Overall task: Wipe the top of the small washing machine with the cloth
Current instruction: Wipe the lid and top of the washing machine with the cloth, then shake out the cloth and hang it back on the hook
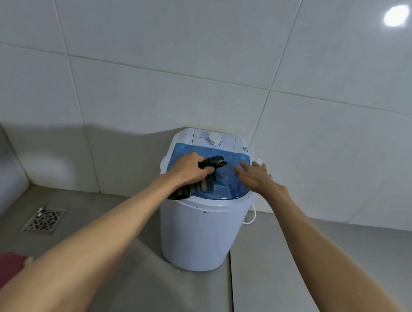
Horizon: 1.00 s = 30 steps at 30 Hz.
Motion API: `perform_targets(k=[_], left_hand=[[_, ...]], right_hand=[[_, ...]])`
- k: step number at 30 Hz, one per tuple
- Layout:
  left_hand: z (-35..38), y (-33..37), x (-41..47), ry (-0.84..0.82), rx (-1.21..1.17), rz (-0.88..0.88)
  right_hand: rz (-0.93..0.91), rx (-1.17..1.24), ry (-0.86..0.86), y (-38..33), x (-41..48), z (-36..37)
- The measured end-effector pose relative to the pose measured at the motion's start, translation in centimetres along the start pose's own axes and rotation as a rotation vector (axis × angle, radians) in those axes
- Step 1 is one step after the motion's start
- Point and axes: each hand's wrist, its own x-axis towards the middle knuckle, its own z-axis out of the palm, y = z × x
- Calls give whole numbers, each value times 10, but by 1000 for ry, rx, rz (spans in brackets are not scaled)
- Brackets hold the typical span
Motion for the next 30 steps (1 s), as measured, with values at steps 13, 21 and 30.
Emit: perform_targets(k=[13, 21, 30], left_hand=[[-50, 49, -1, 185, -810, -348], [-99, 88, -29, -72, -1197, -197], [-133, 93, -38, -402, -880, 38]], right_hand=[[-203, 823, -329, -45, -55, -59], [-184, 1181, -15, -61, -68, -97], [-139, 1577, -15, -81, -82, -130]])
